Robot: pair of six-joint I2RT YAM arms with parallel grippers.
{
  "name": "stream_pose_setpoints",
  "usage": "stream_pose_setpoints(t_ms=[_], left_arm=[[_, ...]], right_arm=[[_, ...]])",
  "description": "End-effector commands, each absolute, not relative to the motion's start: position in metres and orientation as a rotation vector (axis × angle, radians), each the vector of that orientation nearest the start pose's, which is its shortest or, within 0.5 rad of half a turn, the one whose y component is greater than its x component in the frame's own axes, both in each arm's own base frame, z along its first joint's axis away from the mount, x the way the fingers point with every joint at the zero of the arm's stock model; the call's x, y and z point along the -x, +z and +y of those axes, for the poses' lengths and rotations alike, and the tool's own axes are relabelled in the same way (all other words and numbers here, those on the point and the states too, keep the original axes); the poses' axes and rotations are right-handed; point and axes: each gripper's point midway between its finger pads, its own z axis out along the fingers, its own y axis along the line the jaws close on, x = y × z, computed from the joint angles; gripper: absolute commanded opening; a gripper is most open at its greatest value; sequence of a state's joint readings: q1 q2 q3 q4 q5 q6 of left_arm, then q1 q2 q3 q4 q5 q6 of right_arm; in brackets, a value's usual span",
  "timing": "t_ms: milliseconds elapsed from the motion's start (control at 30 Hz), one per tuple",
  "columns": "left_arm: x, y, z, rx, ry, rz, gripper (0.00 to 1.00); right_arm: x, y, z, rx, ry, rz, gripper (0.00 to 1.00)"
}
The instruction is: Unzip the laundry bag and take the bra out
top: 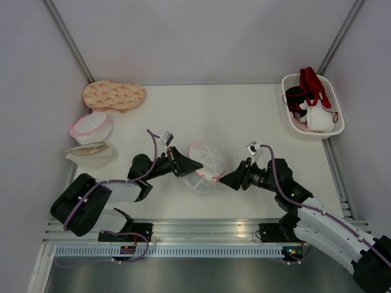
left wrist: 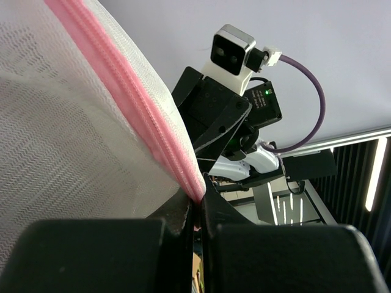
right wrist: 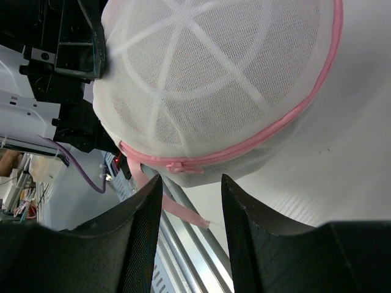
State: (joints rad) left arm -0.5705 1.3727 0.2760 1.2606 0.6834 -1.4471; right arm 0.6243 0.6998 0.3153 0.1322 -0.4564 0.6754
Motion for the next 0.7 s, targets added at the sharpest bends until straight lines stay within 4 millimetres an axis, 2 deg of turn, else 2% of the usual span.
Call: stream_pose_setpoints(t_ms=[0,267,400,467,500,567,600,667], left_arm=[[-0.167,0.294,-0.276,-0.214,-2.104,1.371,0.02],[-0.168,0.294,-0.277,-0.214,-2.107,1.376,0.02],[-0.168,0.294,-0.276,-0.213,-2.107,1.374,0.02],[-0.168,0.294,-0.277,-0.212,-2.107,1.376,0.02],[-0.167,0.294,-0.276,-0.215,-2.107,1.375,0.02],[-0.167,0.293,-0.276,-0.213,-2.106,1.375,0.02],[-0.167,0.293,-0.276,-0.214,-2.104,1.375,0.02],[-0.167,0.292,-0.276,-0.215,-2.103,1.378,0.02]], right_arm=[[-0.164,0.174,0.248,0.341,1.335,1.912,0.49],[-0.168,0.181,0.256,0.349,1.384,1.862,0.47],[-0.17,0.184,0.261,0.356,1.41,1.845,0.42],[-0.17,0.182,0.262,0.357,1.417,1.85,0.31],[-0.17,0.183,0.262,0.355,1.42,1.848,0.21],[-0.17,0.184,0.262,0.358,1.418,1.845,0.13],[-0.169,0.182,0.261,0.357,1.413,1.857,0.06],[-0.17,0.184,0.258,0.356,1.39,1.854,0.0]])
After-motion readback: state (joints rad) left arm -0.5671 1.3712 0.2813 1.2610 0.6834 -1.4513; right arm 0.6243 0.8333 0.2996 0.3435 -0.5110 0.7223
